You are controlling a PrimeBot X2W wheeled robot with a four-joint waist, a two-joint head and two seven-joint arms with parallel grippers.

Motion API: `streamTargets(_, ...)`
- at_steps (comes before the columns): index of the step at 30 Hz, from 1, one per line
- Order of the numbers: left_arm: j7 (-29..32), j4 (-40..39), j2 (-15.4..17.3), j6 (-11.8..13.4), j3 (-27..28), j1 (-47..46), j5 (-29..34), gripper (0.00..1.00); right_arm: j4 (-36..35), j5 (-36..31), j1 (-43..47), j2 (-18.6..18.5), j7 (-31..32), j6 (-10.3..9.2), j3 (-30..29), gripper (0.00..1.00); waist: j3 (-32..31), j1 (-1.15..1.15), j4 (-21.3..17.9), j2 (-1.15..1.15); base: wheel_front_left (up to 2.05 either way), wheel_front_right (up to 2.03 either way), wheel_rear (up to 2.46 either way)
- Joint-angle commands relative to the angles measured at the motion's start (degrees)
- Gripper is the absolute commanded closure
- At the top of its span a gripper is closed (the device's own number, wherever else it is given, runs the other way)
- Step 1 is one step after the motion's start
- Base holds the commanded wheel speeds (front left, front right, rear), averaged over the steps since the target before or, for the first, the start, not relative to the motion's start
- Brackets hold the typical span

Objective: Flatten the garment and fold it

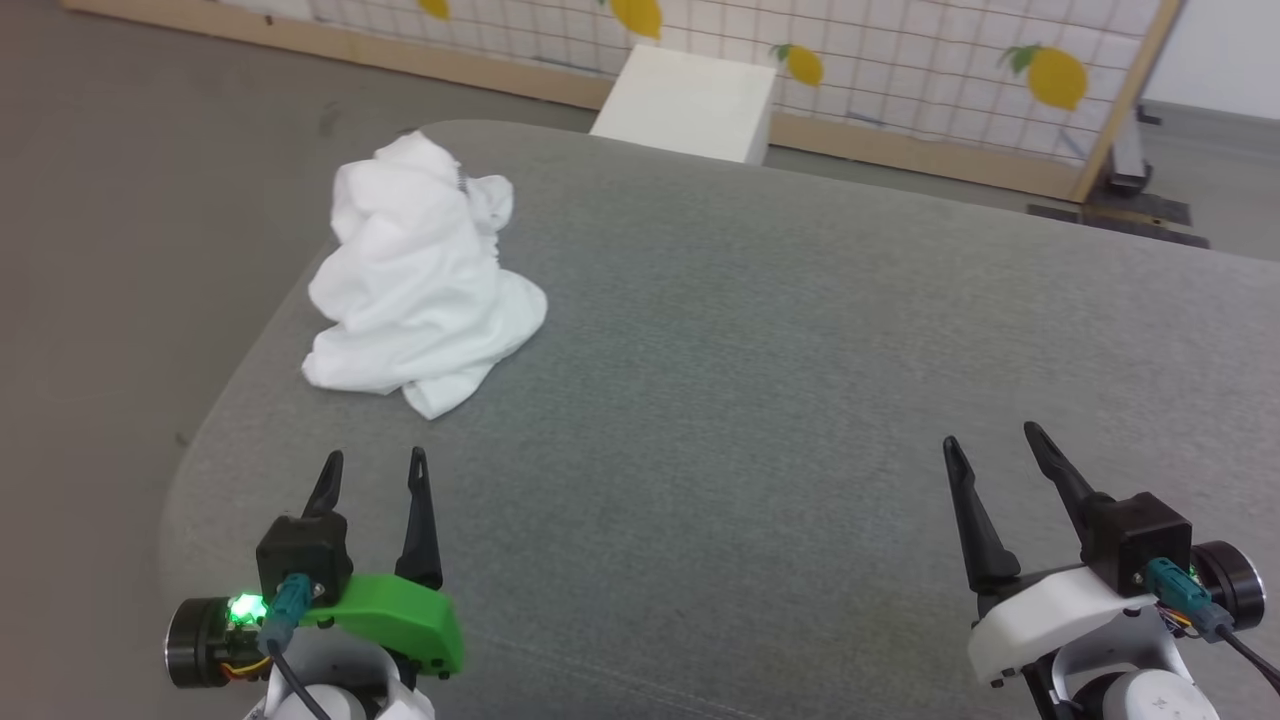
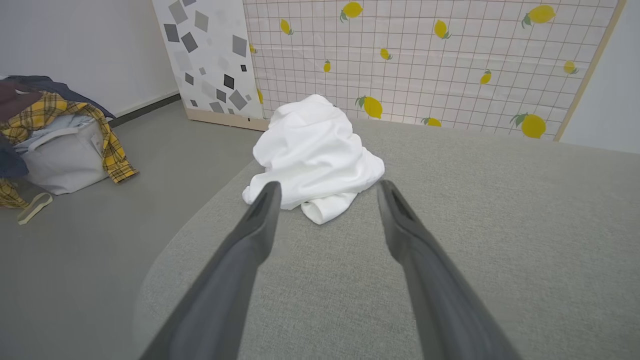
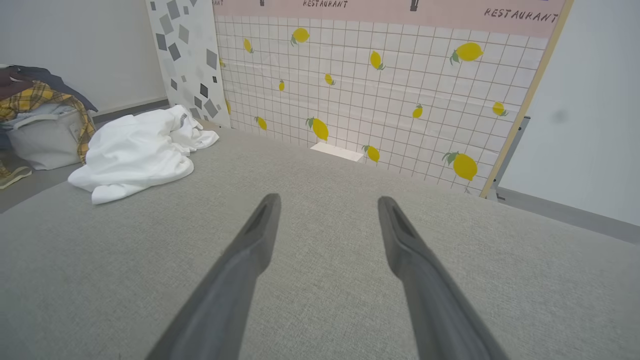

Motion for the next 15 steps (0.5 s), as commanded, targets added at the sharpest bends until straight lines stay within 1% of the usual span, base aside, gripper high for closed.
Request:
streamTargets(1, -0.56, 0.0, -0.02, 0.48, -0.29, -0.68, -0.76, 0.0, -0.11, 0.0, -0.72, 0.04, -0.63, -0.04, 0.02, 0.0, 0.36, 0.0, 1.1, 0.0, -0.32, -0.32, -0.32)
streamTargets(7, -1.27, -0.07, -0.08, 1.59, -1.07, -0.43, -1.31, 0.0, -0.34, -0.01, -0.78, 0.04, -1.03, -0.04, 0.17, 0.0, 0.61, 0.0, 2.66, 0.0, -0.21, -0.21, -0.21)
streamTargets(15, -2.21, -0.12, -0.12, 2.91, -1.59, -0.01, -1.93, 0.0, -0.29, 0.12, -0.9, 0.05, -1.56, -0.05, 0.67, 0.0, 0.52, 0.0, 4.81, 0.0, -0.03, -0.03, -0.03)
